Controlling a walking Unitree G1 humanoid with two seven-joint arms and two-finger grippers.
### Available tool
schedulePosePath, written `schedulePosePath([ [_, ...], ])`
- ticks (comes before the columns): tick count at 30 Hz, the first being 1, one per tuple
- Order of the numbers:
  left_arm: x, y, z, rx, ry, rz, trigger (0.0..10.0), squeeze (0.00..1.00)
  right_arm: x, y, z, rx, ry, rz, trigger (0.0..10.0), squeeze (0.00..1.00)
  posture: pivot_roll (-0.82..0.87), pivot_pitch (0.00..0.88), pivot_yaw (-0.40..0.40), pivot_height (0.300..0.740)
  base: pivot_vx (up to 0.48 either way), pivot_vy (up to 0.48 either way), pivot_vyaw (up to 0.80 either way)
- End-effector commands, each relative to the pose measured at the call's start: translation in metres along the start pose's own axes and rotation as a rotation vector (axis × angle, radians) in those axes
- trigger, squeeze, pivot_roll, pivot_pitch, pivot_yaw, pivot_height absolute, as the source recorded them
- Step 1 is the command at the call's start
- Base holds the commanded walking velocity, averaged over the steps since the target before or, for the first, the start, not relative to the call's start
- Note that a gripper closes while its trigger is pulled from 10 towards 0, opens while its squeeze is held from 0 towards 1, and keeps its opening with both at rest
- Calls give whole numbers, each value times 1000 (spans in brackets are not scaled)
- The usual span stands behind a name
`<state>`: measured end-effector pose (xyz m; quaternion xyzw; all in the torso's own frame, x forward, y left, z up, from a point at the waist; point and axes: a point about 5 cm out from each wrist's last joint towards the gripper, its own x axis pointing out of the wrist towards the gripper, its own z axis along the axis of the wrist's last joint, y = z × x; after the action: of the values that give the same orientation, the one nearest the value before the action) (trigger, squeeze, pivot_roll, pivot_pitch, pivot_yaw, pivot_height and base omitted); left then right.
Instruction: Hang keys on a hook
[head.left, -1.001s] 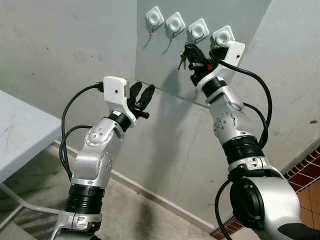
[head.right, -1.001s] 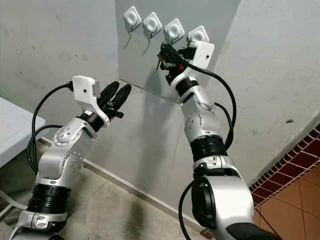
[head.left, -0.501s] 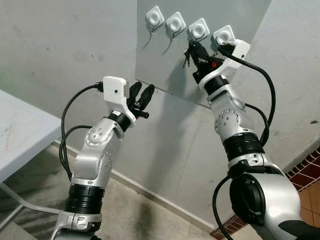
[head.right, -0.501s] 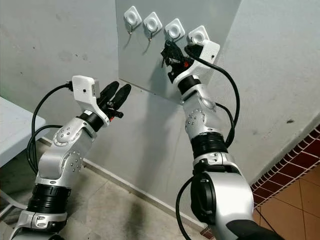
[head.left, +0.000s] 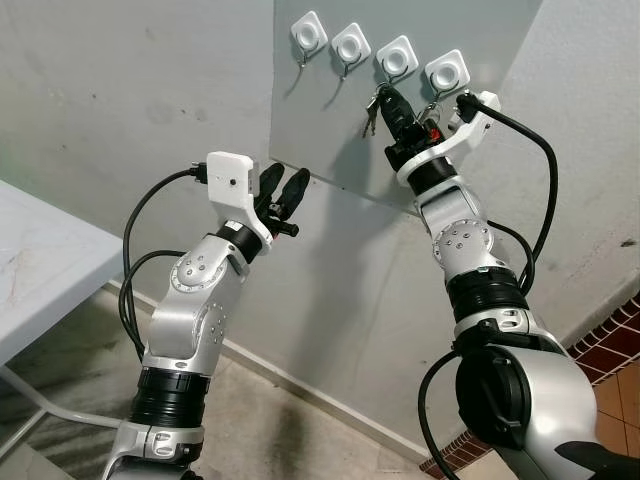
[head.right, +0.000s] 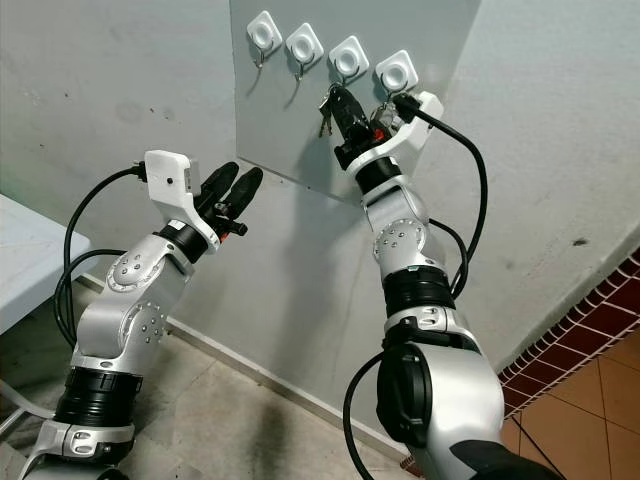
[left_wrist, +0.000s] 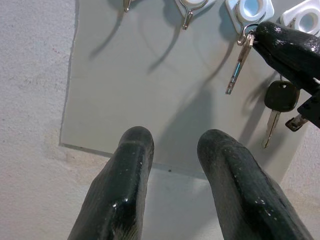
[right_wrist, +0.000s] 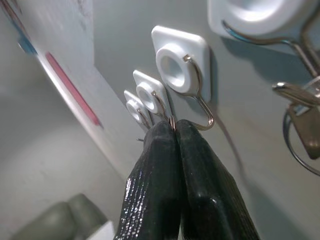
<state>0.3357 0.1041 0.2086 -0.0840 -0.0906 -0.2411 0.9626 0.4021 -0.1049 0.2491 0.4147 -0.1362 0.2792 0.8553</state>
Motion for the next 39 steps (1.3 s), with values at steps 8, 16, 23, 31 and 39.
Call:
schedulePosePath([
  [8, 4, -5, 11, 8, -31, -22, 10000, 0, 2, 3, 7, 55, -24, 4, 10000, 0, 201, 0, -110, 736, 0, 0, 0],
  [16, 4, -6, 10, 5, -31, -20, 10000, 0, 0, 0, 2, 48, 3, -15, 10000, 0, 203, 0, -113, 736, 0, 0, 0],
  [23, 5, -9, 11, 0, -35, -25, 10000, 0, -1, -2, -1, 76, 10, -35, 10000, 0, 205, 0, -115, 736, 0, 0, 0],
  [31, 5, -8, 11, 1, -38, -24, 10000, 0, -2, -3, -4, 47, 27, -42, 10000, 0, 205, 0, -112, 736, 0, 0, 0],
  [39, 3, -5, 11, 2, -36, -9, 10000, 0, -6, -6, -9, 19, 42, -46, 10000, 0, 207, 0, -114, 736, 0, 0, 0],
])
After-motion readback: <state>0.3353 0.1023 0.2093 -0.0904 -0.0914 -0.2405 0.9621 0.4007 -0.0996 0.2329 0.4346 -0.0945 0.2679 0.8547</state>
